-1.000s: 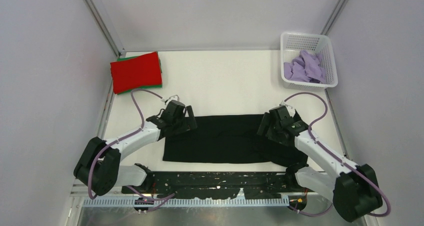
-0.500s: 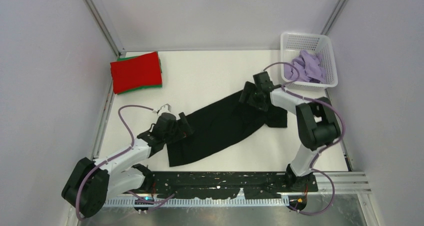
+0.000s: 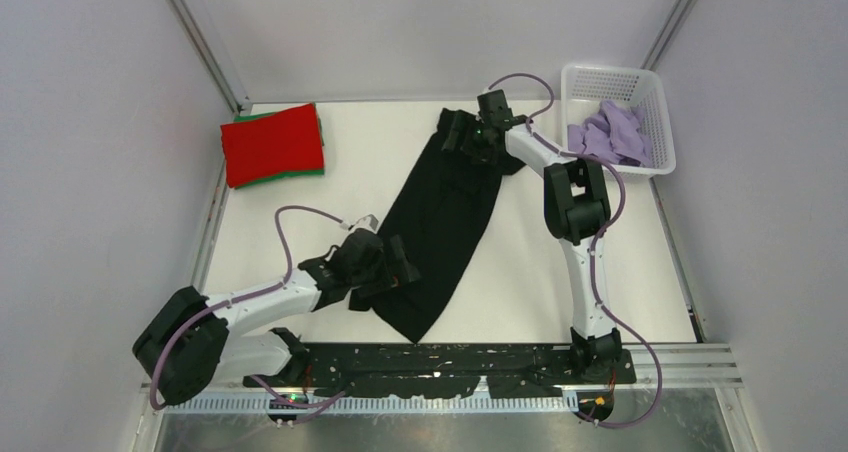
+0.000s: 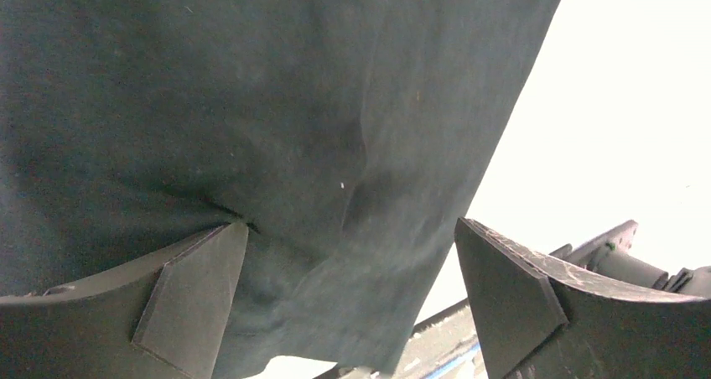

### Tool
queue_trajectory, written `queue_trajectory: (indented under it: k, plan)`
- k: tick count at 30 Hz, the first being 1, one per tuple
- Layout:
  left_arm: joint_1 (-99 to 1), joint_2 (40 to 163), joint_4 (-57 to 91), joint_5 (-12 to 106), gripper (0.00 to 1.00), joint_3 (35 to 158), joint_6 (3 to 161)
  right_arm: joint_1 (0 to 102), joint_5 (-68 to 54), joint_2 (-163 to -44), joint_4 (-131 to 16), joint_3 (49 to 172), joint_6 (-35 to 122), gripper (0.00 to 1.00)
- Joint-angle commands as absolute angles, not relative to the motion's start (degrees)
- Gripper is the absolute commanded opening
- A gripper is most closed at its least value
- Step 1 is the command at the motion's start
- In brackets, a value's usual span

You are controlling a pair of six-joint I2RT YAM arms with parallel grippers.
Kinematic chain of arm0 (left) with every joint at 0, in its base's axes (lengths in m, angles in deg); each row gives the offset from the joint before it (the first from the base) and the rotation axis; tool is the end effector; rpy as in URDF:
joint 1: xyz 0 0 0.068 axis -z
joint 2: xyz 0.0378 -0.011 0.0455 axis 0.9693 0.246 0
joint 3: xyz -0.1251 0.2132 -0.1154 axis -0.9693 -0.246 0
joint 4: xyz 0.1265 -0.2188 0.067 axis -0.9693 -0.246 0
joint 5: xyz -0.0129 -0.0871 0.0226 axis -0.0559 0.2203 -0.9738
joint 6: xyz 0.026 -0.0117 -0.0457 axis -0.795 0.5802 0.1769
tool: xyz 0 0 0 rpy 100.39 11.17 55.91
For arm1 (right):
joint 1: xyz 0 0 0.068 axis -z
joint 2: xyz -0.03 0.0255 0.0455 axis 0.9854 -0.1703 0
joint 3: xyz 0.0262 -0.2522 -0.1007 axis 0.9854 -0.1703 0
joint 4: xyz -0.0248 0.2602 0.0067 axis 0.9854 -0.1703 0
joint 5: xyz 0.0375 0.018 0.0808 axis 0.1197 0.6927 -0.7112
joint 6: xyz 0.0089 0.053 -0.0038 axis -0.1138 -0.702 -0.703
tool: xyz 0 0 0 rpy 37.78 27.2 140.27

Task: Fold and stack the t-shirts
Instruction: Rotate the tshirt 90 degrees

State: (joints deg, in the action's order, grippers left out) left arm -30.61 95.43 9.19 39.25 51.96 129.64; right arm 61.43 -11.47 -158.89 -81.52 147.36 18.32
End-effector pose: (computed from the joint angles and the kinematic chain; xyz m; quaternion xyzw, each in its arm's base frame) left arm 0.1580 -0.1591 0.1614 -0.1139 0.9248 -0.2889 0.2201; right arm 0.5015 0.1781 0.1702 0.0715 0.9277 0.2393 0.2775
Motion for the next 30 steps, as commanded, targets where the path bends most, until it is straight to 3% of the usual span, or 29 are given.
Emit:
queue_trajectory:
  k: [1, 5, 8, 21, 25, 30]
  plan:
    - [-25.7, 100.9, 7.9, 43.5, 1.00, 55.1, 130.5, 59.8, -13.9, -168.4, -86.2, 161.0, 15.3, 0.95]
    - [-21.8, 102.5, 7.5, 43.5, 1.00, 57.3, 130.3, 59.7, -14.3, -174.7, -85.3, 171.3, 11.8, 0.96]
    - [-20.4, 101.8, 6.8, 43.0, 1.00, 56.7, 130.8, 59.6, -13.7, -174.3, -85.1, 172.6, 13.2, 0.95]
    - [-18.8, 88.0, -2.1, 36.9, 0.99, 57.4, 122.2, 60.0, -3.5, -153.7, -89.4, 165.0, 36.1, 0.96]
    - [-20.3, 82.2, -11.5, 33.5, 0.99, 57.1, 120.0, 59.2, -2.4, -145.1, -90.2, 155.5, 40.7, 0.95]
    - [-26.4, 71.2, -16.8, 34.0, 1.00, 50.7, 118.9, 55.6, 2.1, -123.8, -79.4, 123.3, 38.7, 0.95]
